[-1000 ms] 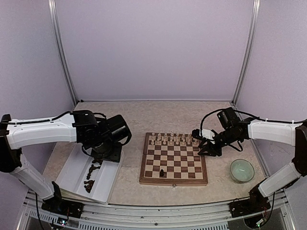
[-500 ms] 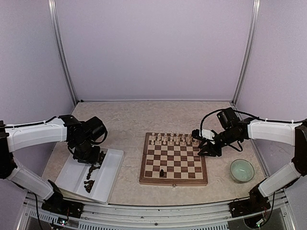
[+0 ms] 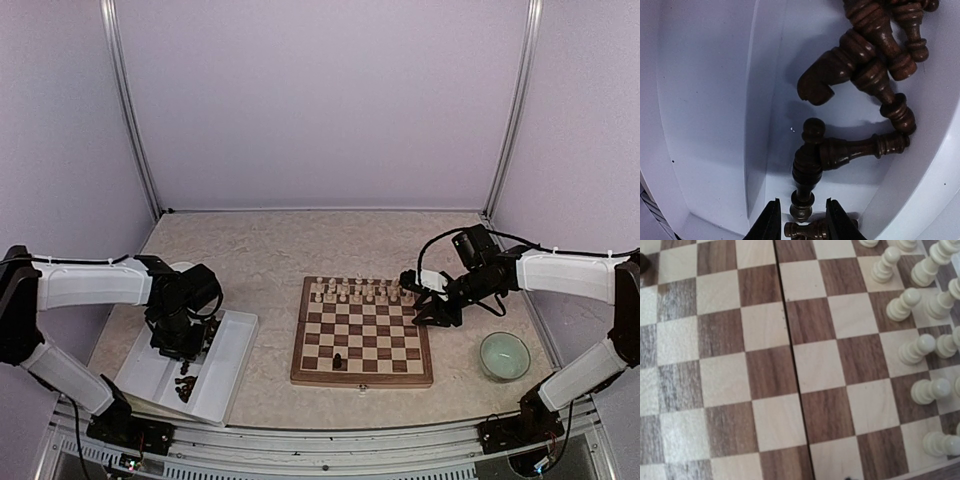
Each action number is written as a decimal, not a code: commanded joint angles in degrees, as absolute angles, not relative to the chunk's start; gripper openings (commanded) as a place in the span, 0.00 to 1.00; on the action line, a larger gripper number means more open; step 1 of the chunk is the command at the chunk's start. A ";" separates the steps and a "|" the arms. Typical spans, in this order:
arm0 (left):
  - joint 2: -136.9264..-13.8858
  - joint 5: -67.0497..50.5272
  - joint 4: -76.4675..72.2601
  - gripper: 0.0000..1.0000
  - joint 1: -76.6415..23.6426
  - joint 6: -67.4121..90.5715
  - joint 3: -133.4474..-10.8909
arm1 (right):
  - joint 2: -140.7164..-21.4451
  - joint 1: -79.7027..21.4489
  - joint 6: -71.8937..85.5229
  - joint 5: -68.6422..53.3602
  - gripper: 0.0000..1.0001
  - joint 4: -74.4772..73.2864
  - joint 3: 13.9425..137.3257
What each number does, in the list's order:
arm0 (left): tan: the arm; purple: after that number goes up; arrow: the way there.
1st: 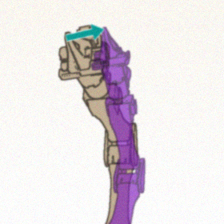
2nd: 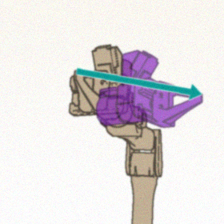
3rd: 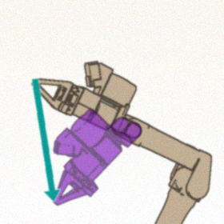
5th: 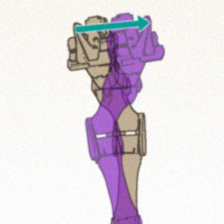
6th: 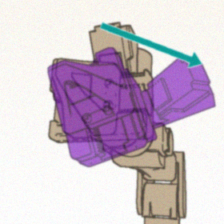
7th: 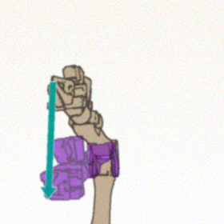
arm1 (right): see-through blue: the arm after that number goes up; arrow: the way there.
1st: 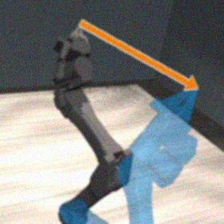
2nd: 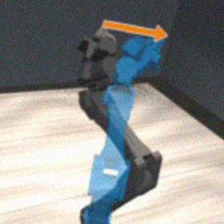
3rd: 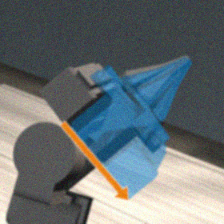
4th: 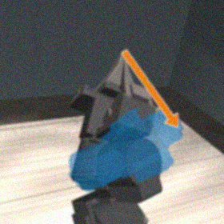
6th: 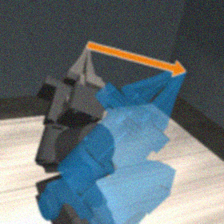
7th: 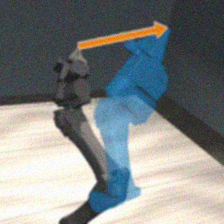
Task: Set up the chess pieces on the board
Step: Pick up the chess pile from the storage box, then pick up the pawn from the chess pile, then place the pawn on a7, then pass from the left arm to the right
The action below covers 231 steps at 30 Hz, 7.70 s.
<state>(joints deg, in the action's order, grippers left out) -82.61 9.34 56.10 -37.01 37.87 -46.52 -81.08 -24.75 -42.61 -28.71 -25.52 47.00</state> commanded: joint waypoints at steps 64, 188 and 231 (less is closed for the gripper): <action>-100.19 -42.76 39.21 0.10 -51.74 23.93 -83.15 | -88.05 -42.19 -56.77 -33.87 0.51 -40.24 76.34; -93.96 -17.41 10.32 0.10 -55.80 22.42 -69.71 | -75.76 -35.56 -45.97 -24.37 0.00 -24.95 38.54; -103.33 -45.28 9.02 0.14 -56.61 26.63 -74.77 | -80.73 -54.55 -54.67 -14.02 0.49 -41.04 67.60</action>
<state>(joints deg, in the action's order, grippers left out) -101.71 -40.36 11.77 -56.75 24.88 -72.71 -80.07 -52.12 -52.07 -18.20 -38.63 66.74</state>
